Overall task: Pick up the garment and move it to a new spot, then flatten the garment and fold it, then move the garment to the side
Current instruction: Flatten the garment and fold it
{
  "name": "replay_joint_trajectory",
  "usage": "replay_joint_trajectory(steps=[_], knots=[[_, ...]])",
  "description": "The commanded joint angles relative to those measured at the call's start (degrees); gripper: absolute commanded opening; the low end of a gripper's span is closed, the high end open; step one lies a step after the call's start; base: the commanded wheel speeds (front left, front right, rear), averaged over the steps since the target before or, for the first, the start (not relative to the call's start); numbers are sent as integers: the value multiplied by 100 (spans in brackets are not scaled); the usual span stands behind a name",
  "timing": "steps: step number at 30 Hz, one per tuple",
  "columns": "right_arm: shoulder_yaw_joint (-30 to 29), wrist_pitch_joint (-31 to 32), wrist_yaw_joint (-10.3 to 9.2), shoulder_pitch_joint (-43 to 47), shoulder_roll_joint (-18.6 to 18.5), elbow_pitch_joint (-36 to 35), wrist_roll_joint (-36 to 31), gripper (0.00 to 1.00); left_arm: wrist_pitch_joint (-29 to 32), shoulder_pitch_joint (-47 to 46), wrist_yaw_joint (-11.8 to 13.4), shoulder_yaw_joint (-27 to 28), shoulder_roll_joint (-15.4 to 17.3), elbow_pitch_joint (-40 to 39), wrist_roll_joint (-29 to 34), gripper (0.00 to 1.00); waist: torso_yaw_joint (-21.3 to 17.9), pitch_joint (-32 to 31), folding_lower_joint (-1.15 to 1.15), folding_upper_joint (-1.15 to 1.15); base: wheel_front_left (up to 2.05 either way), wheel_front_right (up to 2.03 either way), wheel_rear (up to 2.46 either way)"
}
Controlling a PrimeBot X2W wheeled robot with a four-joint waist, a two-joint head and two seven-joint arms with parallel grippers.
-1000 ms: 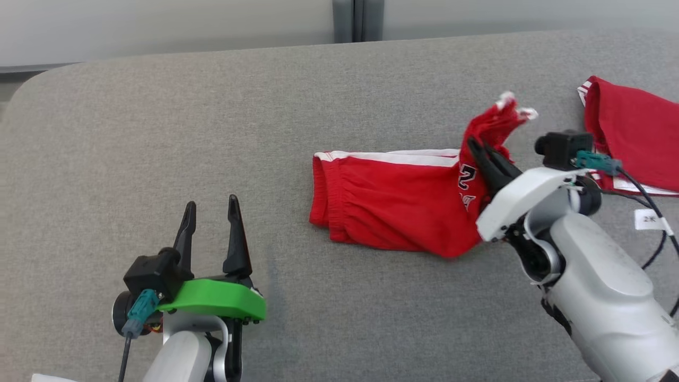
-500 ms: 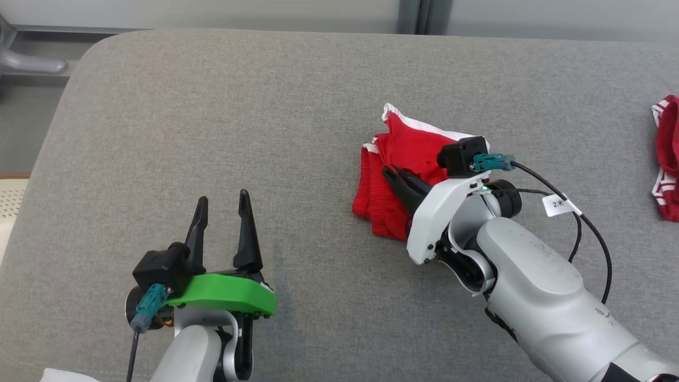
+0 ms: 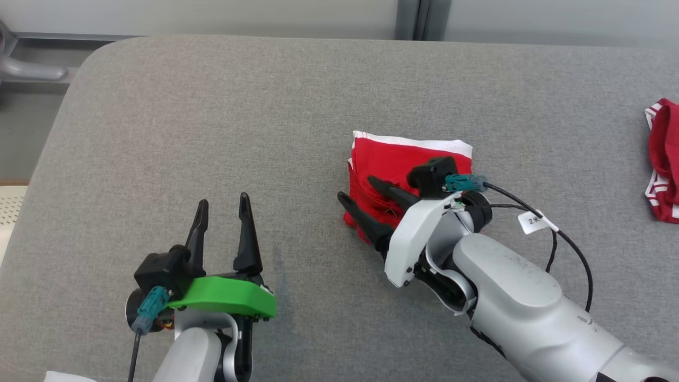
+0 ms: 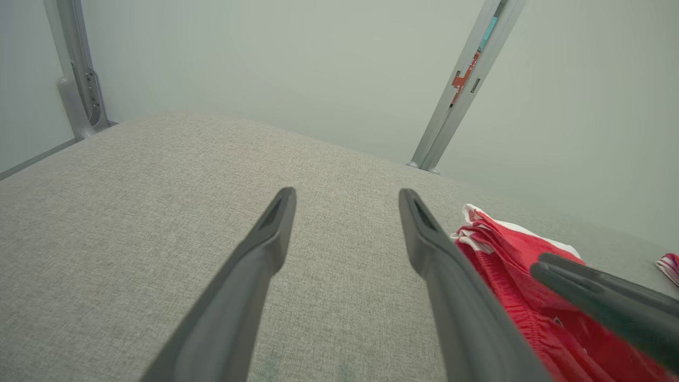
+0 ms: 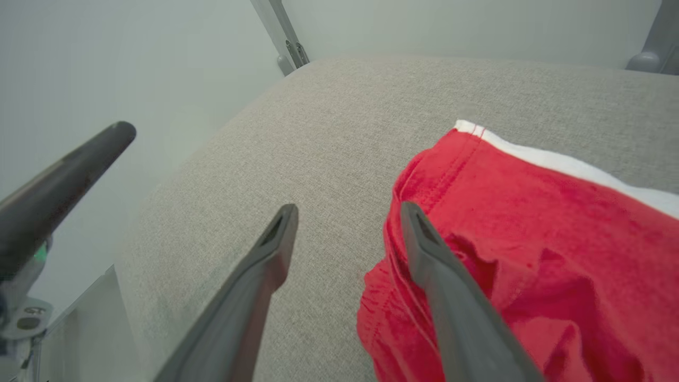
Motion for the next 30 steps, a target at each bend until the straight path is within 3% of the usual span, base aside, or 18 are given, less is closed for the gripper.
replay_joint_trajectory(steps=[1,7,13,14,15,17,23,30], knots=[[-3,-109,-2,3,-128,-110,54,100,-14,79,-28,27,-12,22,42,100,-53,-32,0,0,0,0,0],[-384,-433,-2,-78,-539,-429,2,100,-14,119,-49,51,-25,29,64,100,-154,-58,0,0,0,0,0],[-642,-219,-2,-122,-998,-136,-304,100,-14,32,-83,42,-37,-1,98,100,-134,44,0,0,0,0,0],[-610,-144,-2,-147,-1076,-69,-361,63,-14,15,-91,43,-39,-2,105,100,-121,65,0,0,0,0,0],[-536,-41,-2,-161,-1150,-14,-386,39,-14,-6,-96,42,-41,0,109,100,-99,104,0,0,0,0,0],[-376,143,-2,-198,-1241,57,-324,3,-14,-43,-104,51,-45,1,116,100,-60,166,0,0,0,0,0],[363,595,-2,-411,-1526,115,0,0,-13,-93,-125,82,-57,-14,162,100,42,321,0,0,0,0,0],[1283,549,-2,-691,-1704,-205,665,0,-8,-158,-117,117,-68,0,187,100,110,360,0,0,0,0,0]])
